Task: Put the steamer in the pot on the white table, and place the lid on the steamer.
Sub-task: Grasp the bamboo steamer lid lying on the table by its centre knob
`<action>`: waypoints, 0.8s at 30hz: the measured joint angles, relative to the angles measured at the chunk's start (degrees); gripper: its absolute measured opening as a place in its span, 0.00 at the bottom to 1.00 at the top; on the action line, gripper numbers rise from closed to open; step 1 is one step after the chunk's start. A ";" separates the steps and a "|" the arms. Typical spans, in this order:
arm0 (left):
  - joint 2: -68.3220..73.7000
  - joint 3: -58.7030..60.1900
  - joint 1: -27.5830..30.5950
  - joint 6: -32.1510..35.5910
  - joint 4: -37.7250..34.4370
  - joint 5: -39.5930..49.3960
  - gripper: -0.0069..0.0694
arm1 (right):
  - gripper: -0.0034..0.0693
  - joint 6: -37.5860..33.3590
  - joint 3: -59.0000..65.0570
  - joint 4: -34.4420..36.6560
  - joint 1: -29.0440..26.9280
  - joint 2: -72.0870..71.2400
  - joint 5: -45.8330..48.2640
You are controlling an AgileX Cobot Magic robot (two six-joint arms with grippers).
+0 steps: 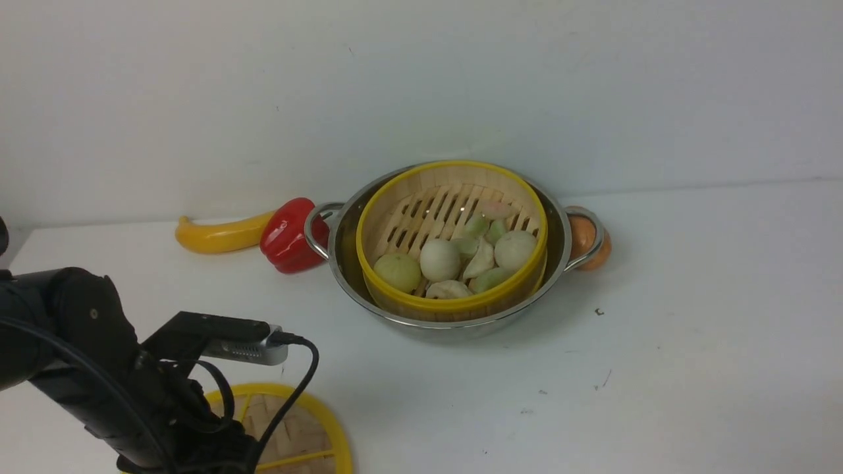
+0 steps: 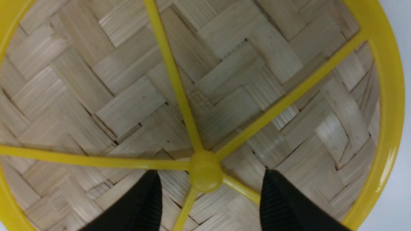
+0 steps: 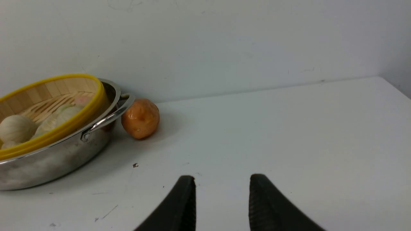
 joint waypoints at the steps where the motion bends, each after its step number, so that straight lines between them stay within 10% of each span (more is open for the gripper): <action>1: 0.37 0.00 0.00 -0.11 0.07 -0.05 0.58 | 0.39 0.00 0.00 0.00 0.00 0.00 0.00; 13: 1.33 0.00 0.00 -0.45 0.14 -2.95 0.27 | 0.39 0.00 0.00 0.00 0.00 0.00 0.00; 24: 0.87 -6.91 0.00 0.49 0.40 7.04 0.25 | 0.39 0.00 0.00 0.00 0.00 0.00 0.00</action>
